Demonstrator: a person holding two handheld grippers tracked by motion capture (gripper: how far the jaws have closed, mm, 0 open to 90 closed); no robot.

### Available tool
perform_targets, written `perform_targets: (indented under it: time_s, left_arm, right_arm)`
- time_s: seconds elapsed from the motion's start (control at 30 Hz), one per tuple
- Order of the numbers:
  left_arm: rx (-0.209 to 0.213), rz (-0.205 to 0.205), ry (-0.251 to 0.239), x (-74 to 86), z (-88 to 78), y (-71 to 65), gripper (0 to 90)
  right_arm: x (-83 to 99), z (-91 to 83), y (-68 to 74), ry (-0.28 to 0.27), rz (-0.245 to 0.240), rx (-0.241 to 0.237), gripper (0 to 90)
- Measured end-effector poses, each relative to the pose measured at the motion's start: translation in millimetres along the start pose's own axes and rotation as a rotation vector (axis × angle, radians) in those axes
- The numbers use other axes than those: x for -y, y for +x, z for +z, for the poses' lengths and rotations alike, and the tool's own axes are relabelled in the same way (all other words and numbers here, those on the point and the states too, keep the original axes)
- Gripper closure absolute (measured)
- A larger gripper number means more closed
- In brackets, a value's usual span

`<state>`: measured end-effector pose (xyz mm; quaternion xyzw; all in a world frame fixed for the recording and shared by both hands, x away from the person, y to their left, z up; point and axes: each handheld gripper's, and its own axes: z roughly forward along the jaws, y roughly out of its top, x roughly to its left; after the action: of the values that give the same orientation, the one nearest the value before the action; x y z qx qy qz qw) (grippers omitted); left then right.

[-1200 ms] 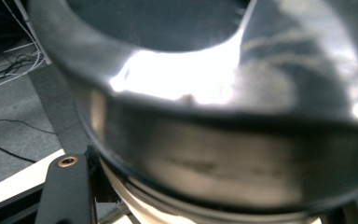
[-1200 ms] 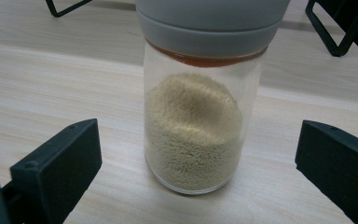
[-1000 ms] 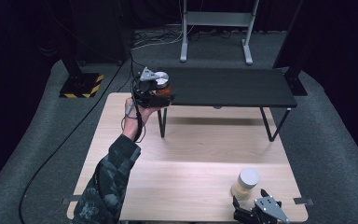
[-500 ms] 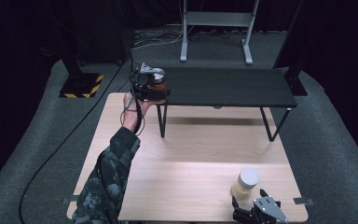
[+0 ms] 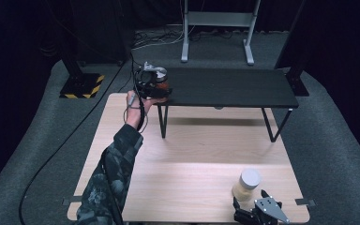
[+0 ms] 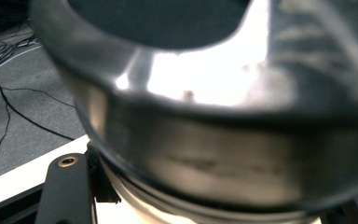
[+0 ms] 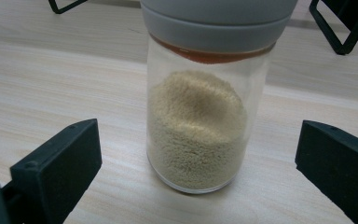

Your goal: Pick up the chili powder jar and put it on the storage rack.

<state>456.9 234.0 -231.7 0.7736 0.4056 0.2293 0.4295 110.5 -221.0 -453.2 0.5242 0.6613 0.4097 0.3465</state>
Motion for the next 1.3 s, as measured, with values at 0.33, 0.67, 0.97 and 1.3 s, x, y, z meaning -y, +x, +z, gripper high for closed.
perform_targets:
  time_s: [0.33, 0.67, 0.97, 1.3]
  left_arm:
    - [-0.003, 0.003, -0.006, 1.4, 0.4, -0.4, 31.2]
    - [-0.004, 0.005, -0.004, 1.0, 0.3, -0.5, 31.1]
    - [-0.004, 0.002, -0.001, 0.4, 0.3, -0.9, 31.0]
    - [0.02, 0.005, 0.012, 2.8, -5.9, 4.8, 13.4]
  right_arm:
    - [0.0, -0.5, 0.0, -0.002, -0.004, 0.002, 0.0]
    - [-0.6, 0.6, 0.8, 0.003, -0.008, -0.003, 0.0]
    - [-0.5, 0.1, 0.1, 0.002, -0.005, -0.003, 0.0]
    - [-0.4, 0.4, -1.7, 0.006, -0.004, 0.0, 0.0]
